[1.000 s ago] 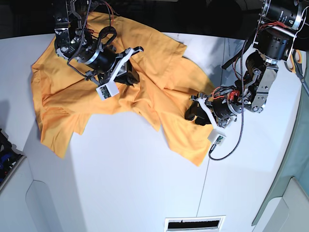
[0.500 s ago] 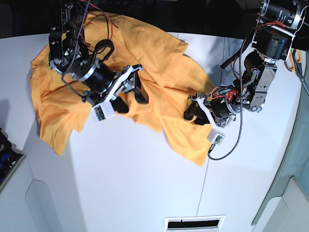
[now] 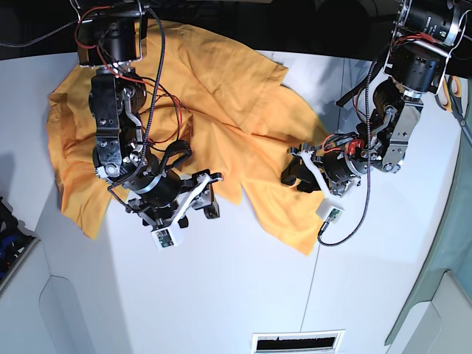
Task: Layout the t-shirt on the table in an organized manner, then fold the t-shirt properly
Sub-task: 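Grasp the shirt with both grippers and pull the fabric apart, then drag the shirt fabric with the right gripper away from the left gripper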
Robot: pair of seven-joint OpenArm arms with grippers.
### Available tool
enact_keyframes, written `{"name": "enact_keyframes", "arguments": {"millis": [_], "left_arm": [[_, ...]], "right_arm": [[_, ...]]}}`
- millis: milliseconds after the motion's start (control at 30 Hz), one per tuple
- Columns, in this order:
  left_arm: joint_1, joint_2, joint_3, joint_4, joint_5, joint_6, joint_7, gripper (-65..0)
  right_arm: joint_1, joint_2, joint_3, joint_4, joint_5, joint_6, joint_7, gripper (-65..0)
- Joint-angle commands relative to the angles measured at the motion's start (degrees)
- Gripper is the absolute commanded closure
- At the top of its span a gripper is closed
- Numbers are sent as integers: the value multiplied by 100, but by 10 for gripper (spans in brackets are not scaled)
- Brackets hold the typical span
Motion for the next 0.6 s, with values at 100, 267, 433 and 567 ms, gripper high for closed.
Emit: {"name": "enact_keyframes", "arguments": {"millis": [100,267,433,567], "left_arm": [[-11,-33,2,0,131,50,254,-317],[-9,-33,2,0,133,186,234,-317],[-11,-33,2,0,133,306,223,-317],[-11,-31,2,0,133,306,223,-317]], "right_arm": [[199,109,-2,-367,264,459,48,-373],[-155,208,-48,-387,901,715,-267,-371],[-588,208,-426,-387,876,717,-125,-361],[-721,205,-778,-387,531,649,92,-119]]}}
